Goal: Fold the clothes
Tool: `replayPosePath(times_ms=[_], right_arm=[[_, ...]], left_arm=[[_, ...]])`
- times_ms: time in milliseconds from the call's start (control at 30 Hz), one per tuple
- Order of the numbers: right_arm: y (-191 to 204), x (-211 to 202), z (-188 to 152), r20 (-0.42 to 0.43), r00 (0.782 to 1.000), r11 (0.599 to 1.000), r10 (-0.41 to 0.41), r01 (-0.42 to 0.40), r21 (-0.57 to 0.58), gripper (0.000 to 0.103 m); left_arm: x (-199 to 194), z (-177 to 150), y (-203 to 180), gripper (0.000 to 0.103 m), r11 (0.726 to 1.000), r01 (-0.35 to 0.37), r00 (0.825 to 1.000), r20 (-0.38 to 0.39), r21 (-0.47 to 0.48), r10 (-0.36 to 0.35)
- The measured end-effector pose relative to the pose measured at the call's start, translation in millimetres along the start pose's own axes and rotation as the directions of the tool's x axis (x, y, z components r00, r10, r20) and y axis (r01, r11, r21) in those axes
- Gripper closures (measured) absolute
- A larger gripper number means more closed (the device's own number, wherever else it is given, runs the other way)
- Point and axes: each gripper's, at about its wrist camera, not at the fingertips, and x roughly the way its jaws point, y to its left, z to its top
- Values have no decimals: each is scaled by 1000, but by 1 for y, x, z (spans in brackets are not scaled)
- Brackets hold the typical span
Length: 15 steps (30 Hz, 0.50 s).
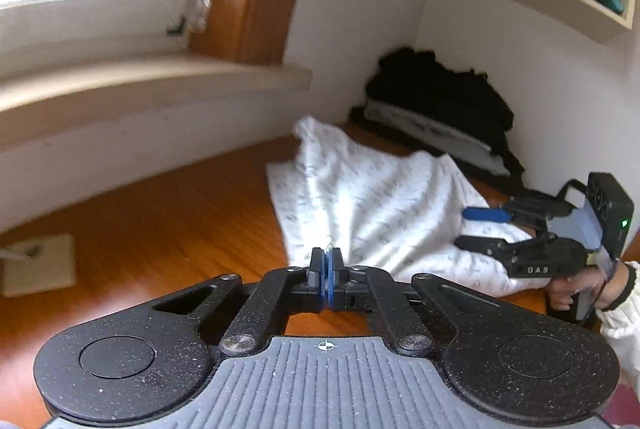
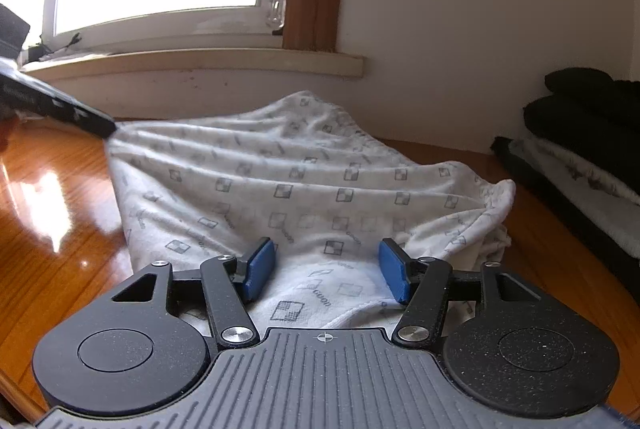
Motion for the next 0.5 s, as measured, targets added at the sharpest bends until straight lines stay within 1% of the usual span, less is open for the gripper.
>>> replayPosePath(times_ms=[33, 67, 100, 167, 233, 267, 300, 367, 500], right_arm=[[0, 0, 0, 1, 1000, 1000, 0, 0, -1, 45], [-1, 0, 0, 1, 1000, 1000, 0, 0, -2, 45], [-1, 0, -1, 2, 1000, 1000, 1, -1, -3, 45], [-1, 0, -1, 3, 1000, 1000, 1, -1, -4, 45], [-1, 0, -1, 4, 1000, 1000, 2, -2, -5, 45], [-1, 0, -1, 4, 1000, 1000, 2, -2, -5, 45], [-1, 0, -1, 5, 1000, 1000, 2, -2, -5, 45], [-1, 0, -1, 6, 1000, 1000, 2, -2, -6, 45], [-2, 0, 0, 8, 1000, 1000, 4, -3, -7, 45]], left_arm=[[0, -1, 4, 103, 1000, -18, 1000, -6, 1, 18], [0, -2, 8, 103, 998, -63, 998, -5, 5, 63], [1, -3, 14, 103, 997, -80, 997, -10, -5, 80], [-3, -3, 21, 103, 998, -57, 998, -13, -27, 57], [-8, -3, 19, 103, 998, -51, 999, -5, -20, 51], [-9, -3, 18, 103, 999, -35, 999, -6, -23, 35], [-9, -3, 17, 101, 999, -11, 1000, -10, -30, 10], [-6, -5, 12, 89, 999, -5, 1000, -16, -32, 5], [9, -10, 5, 89, 998, 9, 999, -41, -58, -11]])
